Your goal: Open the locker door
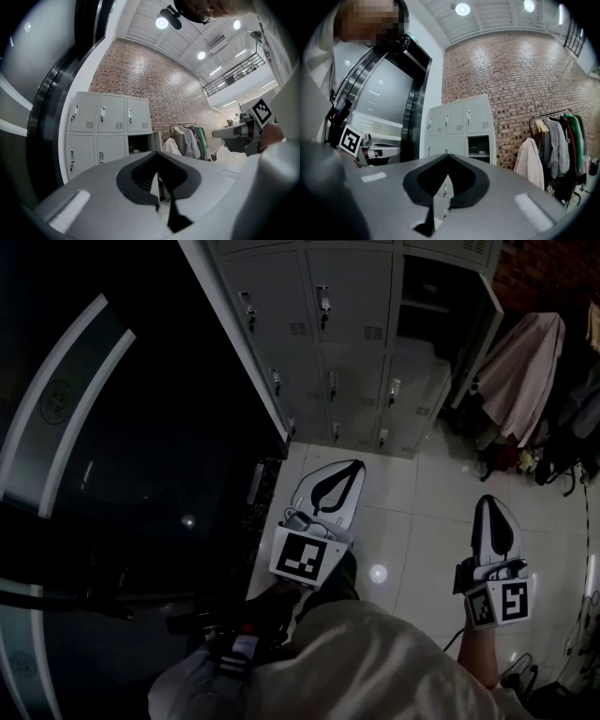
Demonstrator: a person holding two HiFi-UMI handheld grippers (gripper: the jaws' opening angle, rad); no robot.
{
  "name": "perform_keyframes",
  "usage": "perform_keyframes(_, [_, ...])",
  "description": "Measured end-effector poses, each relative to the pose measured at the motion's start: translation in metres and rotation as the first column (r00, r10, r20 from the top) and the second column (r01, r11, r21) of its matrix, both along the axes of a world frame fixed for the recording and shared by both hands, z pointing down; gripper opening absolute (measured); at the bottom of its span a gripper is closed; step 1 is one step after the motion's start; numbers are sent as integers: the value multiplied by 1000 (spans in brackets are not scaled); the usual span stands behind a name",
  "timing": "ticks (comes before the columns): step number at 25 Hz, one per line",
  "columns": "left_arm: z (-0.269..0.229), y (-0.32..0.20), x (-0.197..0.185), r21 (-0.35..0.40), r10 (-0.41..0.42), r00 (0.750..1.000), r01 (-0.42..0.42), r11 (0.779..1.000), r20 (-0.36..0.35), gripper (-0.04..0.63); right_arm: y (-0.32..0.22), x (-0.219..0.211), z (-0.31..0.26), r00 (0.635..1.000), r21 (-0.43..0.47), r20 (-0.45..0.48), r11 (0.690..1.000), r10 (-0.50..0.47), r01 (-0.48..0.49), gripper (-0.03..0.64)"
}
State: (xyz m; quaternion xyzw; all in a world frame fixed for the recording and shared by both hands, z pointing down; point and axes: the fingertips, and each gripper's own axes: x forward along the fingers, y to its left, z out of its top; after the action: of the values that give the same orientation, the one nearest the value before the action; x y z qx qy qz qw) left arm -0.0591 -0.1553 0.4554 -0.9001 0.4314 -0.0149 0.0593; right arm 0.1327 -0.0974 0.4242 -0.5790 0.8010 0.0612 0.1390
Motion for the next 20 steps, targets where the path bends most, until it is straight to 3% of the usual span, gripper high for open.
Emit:
perform_keyframes(3, [4, 81, 3, 8, 17, 1000, -17, 1000, 4, 66, 84, 5, -2, 1000, 23, -3, 1000, 10, -10, 2])
perform_keyframes(7, [-17, 159, 8, 116, 42, 999, -40, 992, -13, 66, 165, 16, -16, 999, 26, 26, 999, 21, -21, 2])
perform_keyframes(11, [-29, 209, 6, 3, 14, 1000, -14, 1000, 9, 66, 208, 14, -27, 999, 18, 49, 1000, 4, -5, 2])
perform_keyframes(14, [-49, 230, 6, 142, 30, 1000, -30, 989, 5, 66, 231, 12, -35, 999, 30, 42, 1000, 6, -7, 2])
perform_keyframes(15, [-53, 236, 5, 147, 32, 999, -33, 989, 5, 66, 237, 10, -38, 999, 33, 44, 999, 7, -9, 2])
perform_keyframes(17, [-53, 250, 0, 53, 19, 1000, -20, 998, 13, 66, 247, 6, -44, 999, 33, 48, 999, 5, -7, 2])
perform_keyframes(20, [-61, 262, -8, 18, 20, 1000, -20, 1000, 9, 67, 255, -6, -55, 998, 35, 55, 999, 0, -2, 1])
